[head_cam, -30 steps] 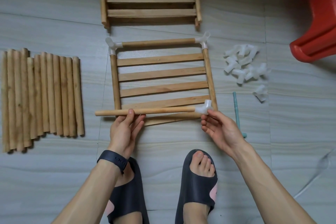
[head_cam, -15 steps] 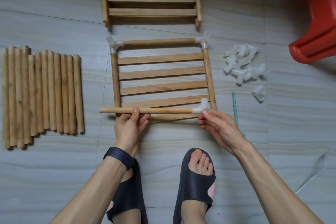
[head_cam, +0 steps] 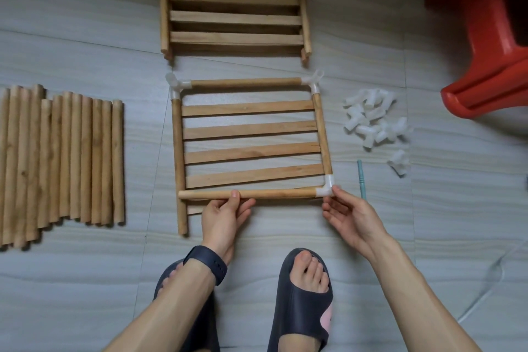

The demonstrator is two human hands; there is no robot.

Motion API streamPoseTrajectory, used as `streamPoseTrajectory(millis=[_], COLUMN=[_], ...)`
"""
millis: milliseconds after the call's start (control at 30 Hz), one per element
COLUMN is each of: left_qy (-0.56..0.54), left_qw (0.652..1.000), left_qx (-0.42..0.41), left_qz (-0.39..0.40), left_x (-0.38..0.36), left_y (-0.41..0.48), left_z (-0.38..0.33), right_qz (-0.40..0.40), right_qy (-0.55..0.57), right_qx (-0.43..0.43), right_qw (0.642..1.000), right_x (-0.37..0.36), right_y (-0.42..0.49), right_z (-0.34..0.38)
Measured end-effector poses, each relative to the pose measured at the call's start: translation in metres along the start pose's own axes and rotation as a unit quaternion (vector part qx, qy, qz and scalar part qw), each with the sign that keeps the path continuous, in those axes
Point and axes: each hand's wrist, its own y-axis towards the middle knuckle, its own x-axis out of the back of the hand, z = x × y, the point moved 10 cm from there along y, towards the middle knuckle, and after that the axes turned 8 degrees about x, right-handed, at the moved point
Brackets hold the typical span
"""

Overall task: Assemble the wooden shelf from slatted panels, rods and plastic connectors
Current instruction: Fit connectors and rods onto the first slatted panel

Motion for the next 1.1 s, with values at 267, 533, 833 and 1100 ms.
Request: streamPoseTrajectory(millis=[267, 533, 833, 1100], left_qy=[-0.002, 0.125, 0.165, 0.245], left_qw=[1.0, 0.991, 0.985, 0.968], left_qx=[0.014, 0.024, 0.033, 0.056], left_qz=[-0.026, -0.035, -0.028, 0.027], left_x=[0.015, 0.016, 0.022, 0.012], left_y=[0.001, -0.005, 0.0, -0.014], left_z=[0.011, 0.025, 0.007, 0.008], right_qz=[-0.012, -0.05, -0.193, -0.159], right_qy=[-0.155, -0.236, -0.487, -0.657], right_qx=[0.034, 0.083, 0.294, 0.291], right_qw=[0.987, 0.967, 0.799, 0.677], right_x=[0.006, 0.019, 0.021, -0.005], right_y=[0.011, 0.007, 0.024, 0.052], right_z=[0.007, 0.023, 0.134, 0.148])
